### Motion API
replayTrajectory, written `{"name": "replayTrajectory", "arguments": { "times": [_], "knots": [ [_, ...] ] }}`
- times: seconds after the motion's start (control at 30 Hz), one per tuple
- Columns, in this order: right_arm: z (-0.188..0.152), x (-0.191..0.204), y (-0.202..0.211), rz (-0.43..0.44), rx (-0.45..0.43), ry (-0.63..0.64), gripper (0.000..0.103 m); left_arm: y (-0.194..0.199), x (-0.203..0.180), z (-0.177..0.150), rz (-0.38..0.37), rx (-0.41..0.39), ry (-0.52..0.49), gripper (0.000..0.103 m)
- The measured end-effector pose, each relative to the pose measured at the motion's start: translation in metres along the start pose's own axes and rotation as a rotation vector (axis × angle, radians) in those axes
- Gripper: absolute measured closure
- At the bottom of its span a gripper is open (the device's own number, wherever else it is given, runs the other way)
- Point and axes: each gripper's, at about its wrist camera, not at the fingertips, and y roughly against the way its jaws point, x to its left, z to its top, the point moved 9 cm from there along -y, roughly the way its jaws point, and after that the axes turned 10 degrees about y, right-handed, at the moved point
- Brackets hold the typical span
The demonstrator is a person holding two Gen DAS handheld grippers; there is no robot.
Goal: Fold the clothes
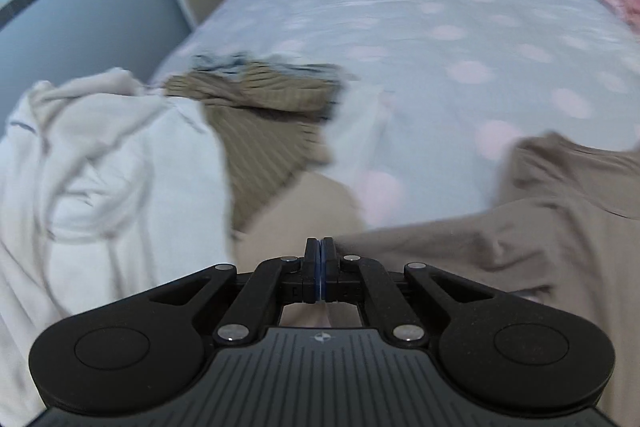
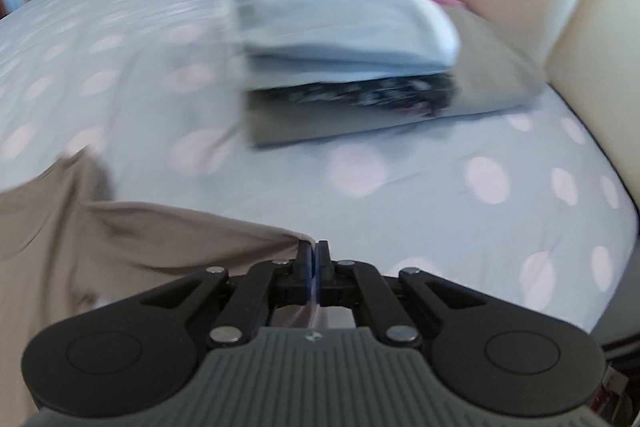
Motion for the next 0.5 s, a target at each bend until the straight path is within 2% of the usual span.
{"name": "replayTrajectory", "arguments": {
  "times": [0.2,0.33,0.43,0.5],
  "knots": [
    [0.016,-0.041,-0.045,-0.097,0.055,-0.085,0.102,-0.049,0.024,0.002,0.116,0.080,-0.014,0.103],
    [0.013,-0.045,-0.071,-0.100,0.102,-0.096,0.101,-0.069,0.014,-0.008,0.162,0.111,-0.119,0.103],
    [0.007,-0.040,-0.078,-0.095,0.118,-0.075,0.100,-0.067,0.006,-0.006,0.145,0.097,-0.191,0.103],
    [0.006,-0.039,-0.077,-0.088,0.108,-0.069,0.097,-0.055,-0.001,0.001,0.088,0.079,-0.181,0.095]
  ]
}}
